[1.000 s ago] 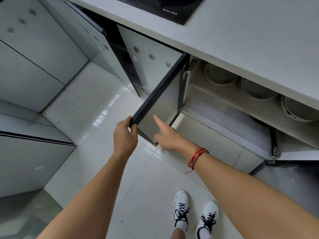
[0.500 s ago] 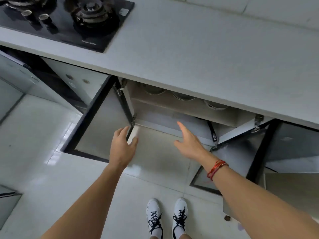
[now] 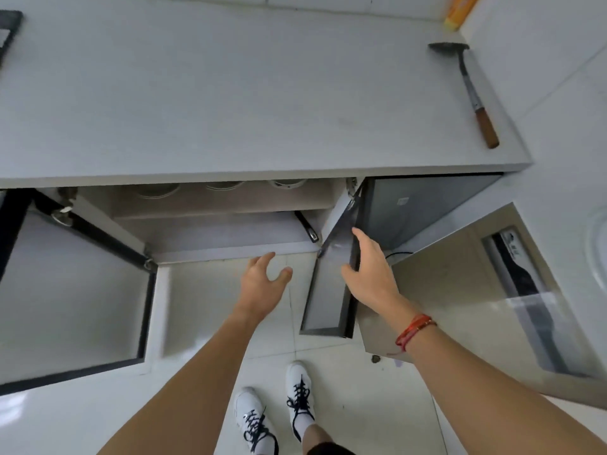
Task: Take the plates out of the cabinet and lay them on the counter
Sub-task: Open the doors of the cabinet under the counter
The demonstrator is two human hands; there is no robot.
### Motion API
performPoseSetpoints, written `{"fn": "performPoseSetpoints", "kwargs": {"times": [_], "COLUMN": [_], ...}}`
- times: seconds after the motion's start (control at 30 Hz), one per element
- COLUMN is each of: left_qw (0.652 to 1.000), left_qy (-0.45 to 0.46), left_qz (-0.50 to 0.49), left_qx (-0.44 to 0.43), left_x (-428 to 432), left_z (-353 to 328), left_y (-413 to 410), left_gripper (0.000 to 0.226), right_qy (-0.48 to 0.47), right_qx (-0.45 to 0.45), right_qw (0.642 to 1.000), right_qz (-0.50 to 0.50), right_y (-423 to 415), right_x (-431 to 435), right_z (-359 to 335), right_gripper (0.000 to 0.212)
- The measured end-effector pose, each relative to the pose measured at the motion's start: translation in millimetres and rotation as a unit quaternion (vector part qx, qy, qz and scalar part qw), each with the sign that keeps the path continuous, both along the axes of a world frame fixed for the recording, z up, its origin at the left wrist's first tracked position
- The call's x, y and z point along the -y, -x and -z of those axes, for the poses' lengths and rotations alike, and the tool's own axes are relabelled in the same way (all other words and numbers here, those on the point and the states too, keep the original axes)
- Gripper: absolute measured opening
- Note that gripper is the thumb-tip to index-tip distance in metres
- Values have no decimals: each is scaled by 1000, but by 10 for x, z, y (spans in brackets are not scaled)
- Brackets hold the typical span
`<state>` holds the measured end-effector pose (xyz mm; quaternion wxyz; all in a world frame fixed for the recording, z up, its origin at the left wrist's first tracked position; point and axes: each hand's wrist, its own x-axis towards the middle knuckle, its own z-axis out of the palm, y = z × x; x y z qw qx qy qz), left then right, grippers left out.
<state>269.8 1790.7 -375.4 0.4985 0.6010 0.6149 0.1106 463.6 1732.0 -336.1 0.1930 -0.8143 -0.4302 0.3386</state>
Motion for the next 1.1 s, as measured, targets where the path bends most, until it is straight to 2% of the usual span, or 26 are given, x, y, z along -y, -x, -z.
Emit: {"fn": "performPoseSetpoints", "kwargs": {"times": [0.13,0.27,0.37,0.4,0.43,0.5,0.7,0.93,1.03,1.1], "left_qw": [993,971,969,968,966,963,959,967,968,967], "left_qy": [104,210,210,213,222,235,236,178,159,151], "left_qz": [52,82,89,84,79,73,95,164,186,200], "left_qx": [34,76,94,101,107,111,124,75,55,46], "left_x": [231,453,552,567,575,582,700,920,955,953], "left_z": [61,134,176,203,206,211,285,319,328,342], "left_y": [-520,-901,-1033,-1062,-1085,-1124,-1399,-1879,-2009,-2034], "left_gripper": [60,64,26,26,31,37,28,44,46,47], "right_qy": [68,152,157,155,154,154,149,144,159,158], "right_qx": [-90,-212,-253,-258,-262,-266,-254,-203,-173,-148], "right_qw": [992,964,953,952,951,950,955,966,969,973], "right_qz": [62,43,51,55,53,55,48,73,82,76], "right_y": [-230,-276,-276,-286,-303,-351,-601,-952,-997,-1019], "right_x": [311,580,632,641,650,680,809,1010,1044,1046], "right_z": [121,371,489,516,535,597,552,433,459,470], "right_gripper": [84,115,106,104,100,105,102,81,94,92]}}
